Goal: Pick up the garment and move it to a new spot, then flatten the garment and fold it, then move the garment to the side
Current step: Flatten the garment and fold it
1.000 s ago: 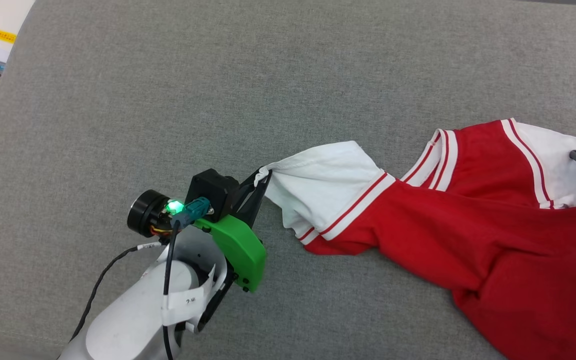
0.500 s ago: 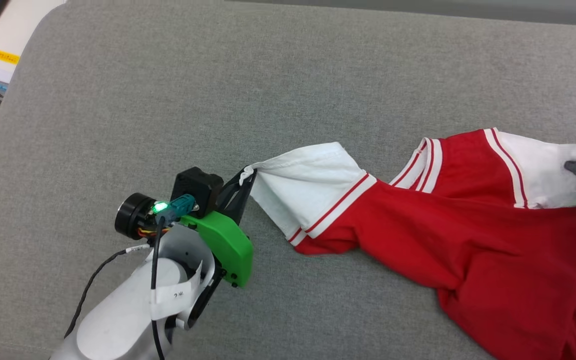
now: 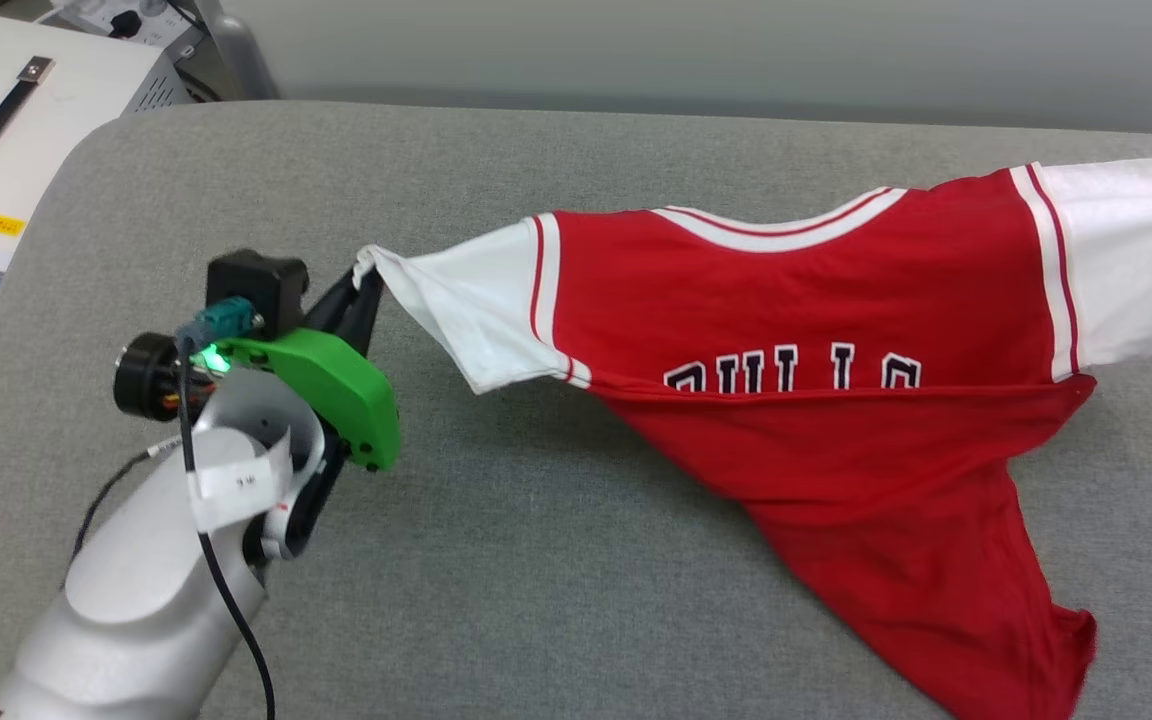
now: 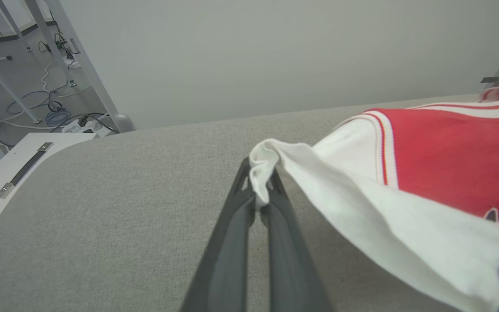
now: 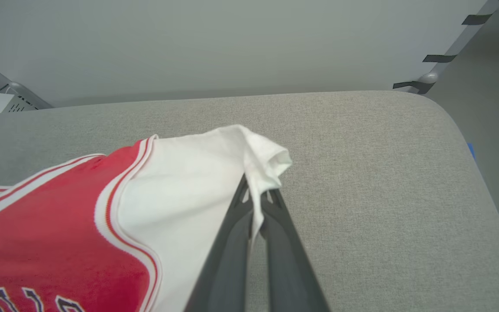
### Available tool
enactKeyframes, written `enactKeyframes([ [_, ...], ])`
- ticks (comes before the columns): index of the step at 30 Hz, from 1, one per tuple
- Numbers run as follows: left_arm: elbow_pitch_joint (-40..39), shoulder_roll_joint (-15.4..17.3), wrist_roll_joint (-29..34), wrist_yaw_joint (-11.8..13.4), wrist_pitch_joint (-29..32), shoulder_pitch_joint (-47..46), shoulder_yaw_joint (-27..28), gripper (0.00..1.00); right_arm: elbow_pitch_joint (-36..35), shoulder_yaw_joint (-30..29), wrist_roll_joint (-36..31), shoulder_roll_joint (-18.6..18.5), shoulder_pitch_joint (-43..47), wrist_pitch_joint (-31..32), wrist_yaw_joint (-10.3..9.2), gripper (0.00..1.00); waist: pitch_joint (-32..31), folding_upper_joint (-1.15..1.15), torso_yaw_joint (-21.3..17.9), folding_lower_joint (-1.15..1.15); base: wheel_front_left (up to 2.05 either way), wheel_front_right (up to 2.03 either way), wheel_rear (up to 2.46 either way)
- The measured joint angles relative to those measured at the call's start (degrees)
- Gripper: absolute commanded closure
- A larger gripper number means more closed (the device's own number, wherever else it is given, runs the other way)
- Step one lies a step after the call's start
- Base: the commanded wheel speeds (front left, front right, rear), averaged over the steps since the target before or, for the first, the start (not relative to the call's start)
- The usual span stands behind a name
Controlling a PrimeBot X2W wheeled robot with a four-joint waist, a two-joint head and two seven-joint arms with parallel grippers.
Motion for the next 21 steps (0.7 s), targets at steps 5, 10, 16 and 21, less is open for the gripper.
enactKeyframes([
  [5,6.81,-0.3,-0.35,-2.76,-1.52,-8.47,2.18,1.0,-0.82,0.53,-0.1,0.12,-0.87,-4.14,0.0,1.0,-1.32,0.0,-1.43,0.0,0.0,0.0,0.0],
  [10,13.54,-0.62,0.21,-4.95,-2.61,-17.23,2.87,1.0,0.87,1.85,-0.53,0.94,-5.22,-6.97,0.0,1.0,-1.46,0.0,-2.69,0.0,0.0,0.0,0.0],
  [16,22.4,-1.08,1.22,-7.55,-4.04,-29.65,4.11,1.0,4.94,3.0,-2.49,1.7,-15.6,-12.98,0.01,1.0,0.53,0.0,-3.73,0.0,0.0,0.0,0.0],
  [21,29.3,-1.72,1.98,-9.29,-4.98,-38.25,4.24,1.0,9.92,4.74,-2.96,2.57,-24.35,-17.53,0.01,1.0,2.9,0.0,-4.51,0.0,0.0,0.0,0.0],
])
